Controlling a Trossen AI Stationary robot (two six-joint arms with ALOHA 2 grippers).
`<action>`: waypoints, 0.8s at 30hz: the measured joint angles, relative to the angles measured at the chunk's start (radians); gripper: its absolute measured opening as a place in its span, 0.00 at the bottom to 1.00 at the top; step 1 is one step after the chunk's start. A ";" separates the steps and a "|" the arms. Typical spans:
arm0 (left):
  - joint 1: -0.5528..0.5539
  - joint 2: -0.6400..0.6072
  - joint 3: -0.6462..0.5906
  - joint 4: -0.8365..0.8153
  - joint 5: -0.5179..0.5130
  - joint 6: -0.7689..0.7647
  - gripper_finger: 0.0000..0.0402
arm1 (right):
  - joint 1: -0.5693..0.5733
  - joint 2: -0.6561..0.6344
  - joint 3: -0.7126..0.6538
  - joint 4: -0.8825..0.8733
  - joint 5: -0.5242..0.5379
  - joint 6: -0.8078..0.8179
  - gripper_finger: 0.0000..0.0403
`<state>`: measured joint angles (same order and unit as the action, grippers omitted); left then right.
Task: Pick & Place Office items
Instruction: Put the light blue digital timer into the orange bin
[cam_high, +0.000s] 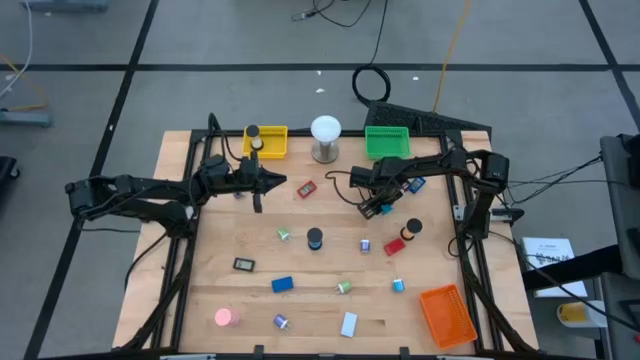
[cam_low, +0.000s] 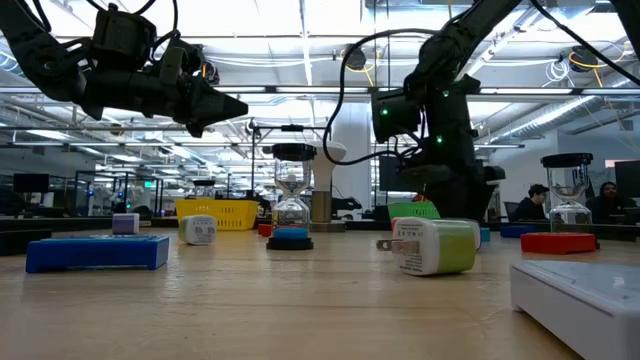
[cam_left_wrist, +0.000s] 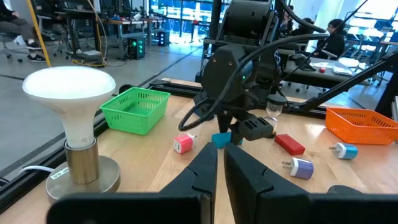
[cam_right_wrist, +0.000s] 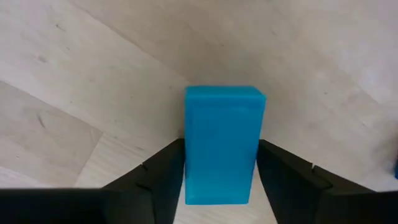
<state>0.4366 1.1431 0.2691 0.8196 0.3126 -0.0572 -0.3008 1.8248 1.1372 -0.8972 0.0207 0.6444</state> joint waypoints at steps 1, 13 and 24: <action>0.000 0.000 0.000 0.000 0.000 0.000 0.08 | 0.000 0.001 -0.003 0.006 -0.004 0.000 0.44; 0.000 0.000 0.000 0.000 0.000 0.000 0.08 | 0.002 -0.132 0.006 -0.033 -0.001 0.048 0.40; 0.000 0.000 0.000 0.000 0.000 0.000 0.08 | 0.176 -0.283 0.141 -0.247 -0.026 0.310 0.37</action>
<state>0.4370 1.1431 0.2691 0.8196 0.3122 -0.0570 -0.1249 1.5417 1.2786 -1.1442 -0.0055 0.9543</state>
